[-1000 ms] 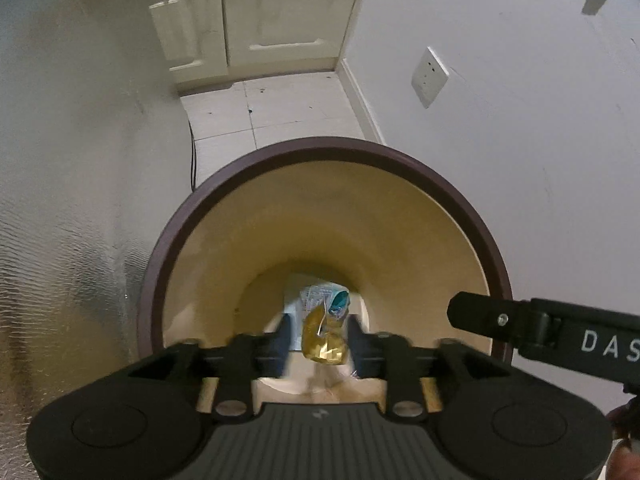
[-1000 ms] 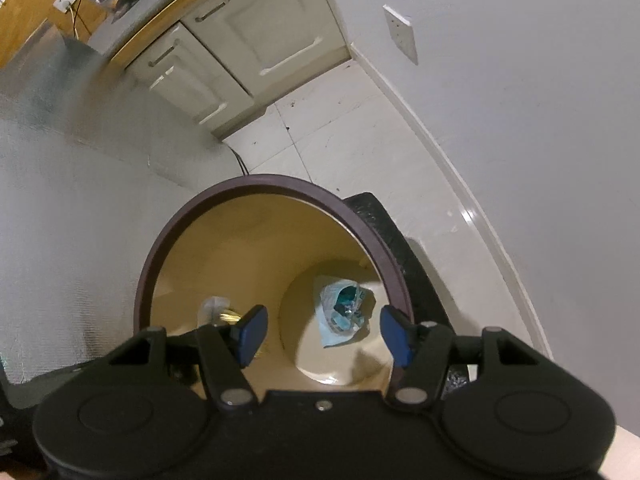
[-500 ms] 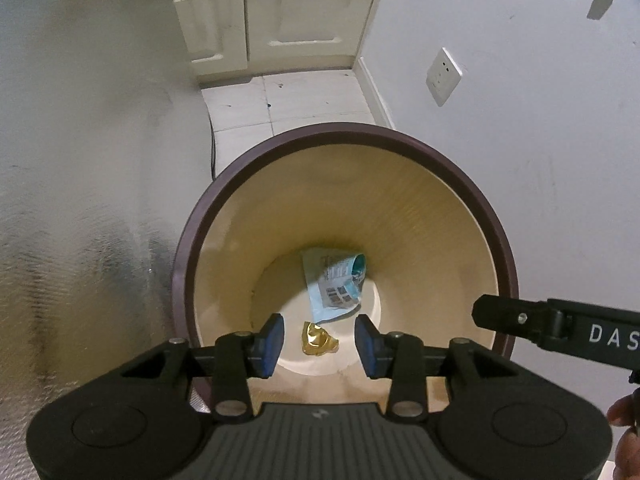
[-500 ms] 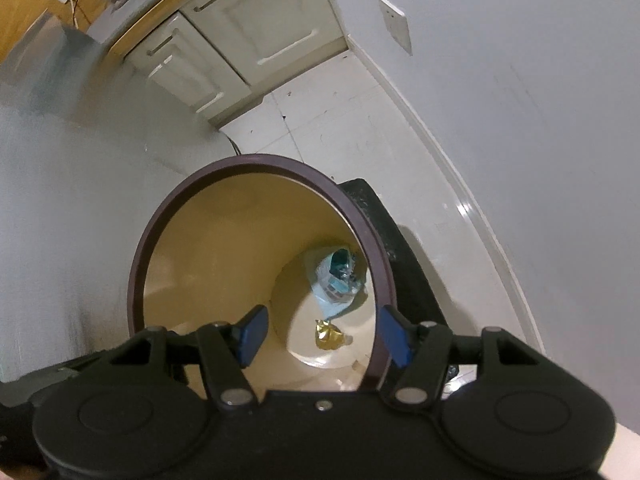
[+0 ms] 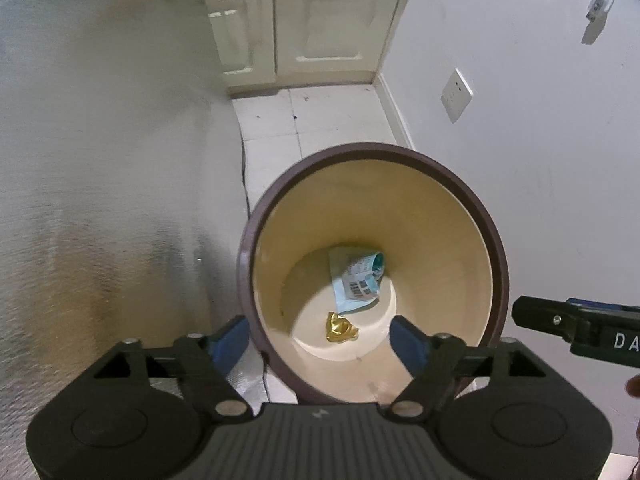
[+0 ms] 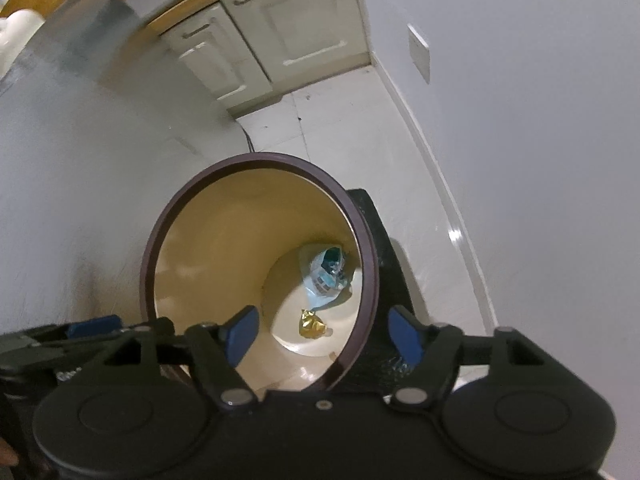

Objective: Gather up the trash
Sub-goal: 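Lift both tools from the bin back toward the table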

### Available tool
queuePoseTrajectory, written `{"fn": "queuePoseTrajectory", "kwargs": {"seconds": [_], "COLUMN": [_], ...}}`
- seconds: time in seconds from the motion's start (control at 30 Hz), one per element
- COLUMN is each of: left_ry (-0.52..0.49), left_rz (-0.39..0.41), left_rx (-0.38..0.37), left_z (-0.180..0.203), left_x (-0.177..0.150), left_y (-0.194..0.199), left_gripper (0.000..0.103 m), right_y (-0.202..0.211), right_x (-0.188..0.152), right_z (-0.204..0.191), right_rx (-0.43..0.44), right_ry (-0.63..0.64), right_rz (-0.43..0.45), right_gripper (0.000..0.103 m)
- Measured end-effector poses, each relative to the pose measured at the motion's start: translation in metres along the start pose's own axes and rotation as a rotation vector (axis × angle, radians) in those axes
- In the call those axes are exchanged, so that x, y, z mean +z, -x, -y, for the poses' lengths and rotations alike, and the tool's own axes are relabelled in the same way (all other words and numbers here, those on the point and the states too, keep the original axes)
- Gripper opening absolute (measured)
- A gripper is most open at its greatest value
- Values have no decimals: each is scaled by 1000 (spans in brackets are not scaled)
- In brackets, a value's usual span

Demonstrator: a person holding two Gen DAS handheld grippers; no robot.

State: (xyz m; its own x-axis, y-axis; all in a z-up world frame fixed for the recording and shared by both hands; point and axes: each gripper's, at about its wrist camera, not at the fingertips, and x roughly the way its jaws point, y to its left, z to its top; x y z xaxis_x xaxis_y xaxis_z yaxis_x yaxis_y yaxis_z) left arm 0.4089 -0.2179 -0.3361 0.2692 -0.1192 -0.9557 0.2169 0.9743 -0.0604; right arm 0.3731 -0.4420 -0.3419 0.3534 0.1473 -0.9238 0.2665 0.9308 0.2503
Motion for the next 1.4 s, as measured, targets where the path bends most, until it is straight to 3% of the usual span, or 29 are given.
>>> {"fn": "queuePoseTrajectory", "kwargs": {"seconds": [0.3,0.5,0.97,1.4], "left_ry": [38,58,68,94], "left_rz": [44,63,210,444], "left_rx": [33,57,38,30], "left_z": [-11,-14,-8,-36], "left_x": [-12,-22,-50,-87], "left_y": [46,76,182,296], "left_gripper": [100,103,103,103], "right_y": [37,62,163,254], "right_x": [-6,-11,-29,-55], "right_z": [-9,-11,-25,-68], "right_rx": [-10,-37,-49,26], "right_ry": [61,83,150,226], "right_rz": [13,30,168,336], "right_gripper": [90,103,103,103]}}
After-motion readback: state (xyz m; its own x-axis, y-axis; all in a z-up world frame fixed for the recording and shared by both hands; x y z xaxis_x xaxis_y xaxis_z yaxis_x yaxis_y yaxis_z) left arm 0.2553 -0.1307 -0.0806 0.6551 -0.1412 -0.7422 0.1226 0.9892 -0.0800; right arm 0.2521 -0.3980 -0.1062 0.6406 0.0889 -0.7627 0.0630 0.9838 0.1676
